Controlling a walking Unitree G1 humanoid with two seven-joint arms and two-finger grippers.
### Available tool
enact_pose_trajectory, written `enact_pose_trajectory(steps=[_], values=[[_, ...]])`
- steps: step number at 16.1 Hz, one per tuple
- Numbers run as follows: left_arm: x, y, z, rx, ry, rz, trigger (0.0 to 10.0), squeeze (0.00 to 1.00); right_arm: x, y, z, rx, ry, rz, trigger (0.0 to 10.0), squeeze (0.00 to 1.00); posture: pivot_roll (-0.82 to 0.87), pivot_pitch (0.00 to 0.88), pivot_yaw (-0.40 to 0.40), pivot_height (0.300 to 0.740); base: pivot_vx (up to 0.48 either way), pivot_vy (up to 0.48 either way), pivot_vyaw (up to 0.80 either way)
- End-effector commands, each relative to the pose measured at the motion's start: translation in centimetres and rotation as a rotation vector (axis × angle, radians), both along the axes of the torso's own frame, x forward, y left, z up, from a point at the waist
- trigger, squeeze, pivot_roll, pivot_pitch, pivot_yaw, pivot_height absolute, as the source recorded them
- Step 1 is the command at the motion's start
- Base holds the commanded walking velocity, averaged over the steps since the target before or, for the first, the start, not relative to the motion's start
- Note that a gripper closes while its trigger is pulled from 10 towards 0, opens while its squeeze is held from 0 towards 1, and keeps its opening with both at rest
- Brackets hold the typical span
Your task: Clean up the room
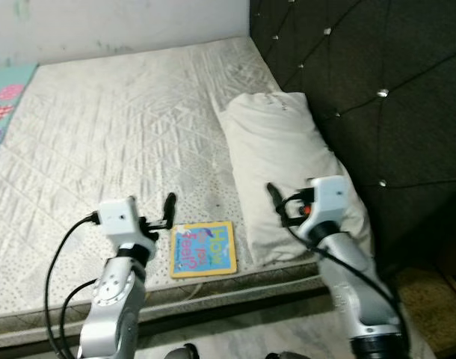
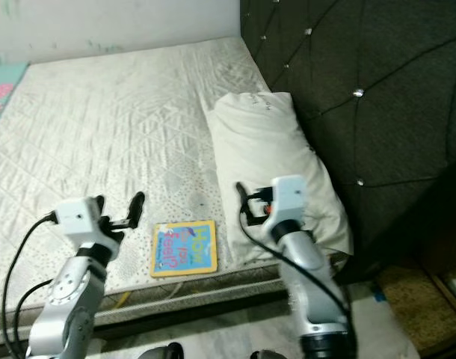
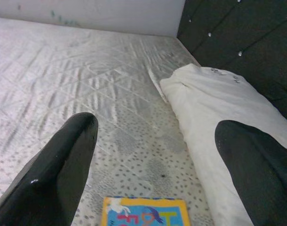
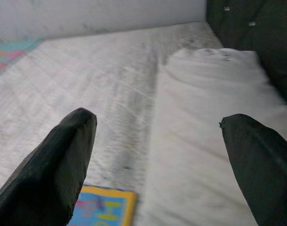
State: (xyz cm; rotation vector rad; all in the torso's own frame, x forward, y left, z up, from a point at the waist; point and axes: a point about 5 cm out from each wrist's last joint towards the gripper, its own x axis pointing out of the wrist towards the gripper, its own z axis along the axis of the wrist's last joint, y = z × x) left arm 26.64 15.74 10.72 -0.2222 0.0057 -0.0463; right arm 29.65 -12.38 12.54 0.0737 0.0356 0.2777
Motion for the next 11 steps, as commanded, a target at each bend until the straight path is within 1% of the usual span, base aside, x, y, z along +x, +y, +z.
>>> enact_pose_trajectory(steps=[1, 2, 6, 7, 9, 11], values=[[0.04, -0.06, -0.05, 0.009, 0.005, -0.011, 10.0, 0.00, -0.29, -0.27, 0.17, 0.009, -0.018, 0.001, 10.0, 0.00, -0.16, 0.128, 0.056, 0.740, 0.000, 0.000, 0.00], [0.08, -0.06, -0.03, 0.010, 0.003, -0.011, 10.0, 0.00, -0.37, -0.18, 0.33, 0.022, -0.031, 0.011, 10.0, 0.00, -0.16, 0.128, 0.057, 0.740, 0.000, 0.247, 0.00], [0.13, -0.09, 0.02, 0.011, -0.001, -0.012, 10.0, 0.00, -0.37, -0.20, 0.26, 0.016, -0.027, 0.014, 10.0, 0.00, -0.16, 0.128, 0.055, 0.740, 0.000, 0.322, 0.00], [0.15, -0.11, 0.05, 0.012, -0.002, -0.012, 10.0, 0.00, -0.37, -0.27, 0.24, 0.028, -0.025, 0.010, 10.0, 0.00, -0.16, 0.129, 0.054, 0.740, 0.000, 0.349, 0.00], [0.21, -0.14, 0.11, 0.015, -0.008, -0.015, 10.0, 0.00, -0.38, -0.21, 0.35, 0.042, -0.028, 0.026, 10.0, 0.00, -0.16, 0.129, 0.054, 0.740, 0.000, 0.375, 0.00], [0.27, -0.27, 0.20, 0.013, -0.014, -0.018, 10.0, 0.00, -0.46, 0.06, 0.12, 0.050, 0.001, 0.045, 10.0, 0.00, -0.17, 0.129, 0.055, 0.740, 0.000, 0.480, 0.00]])
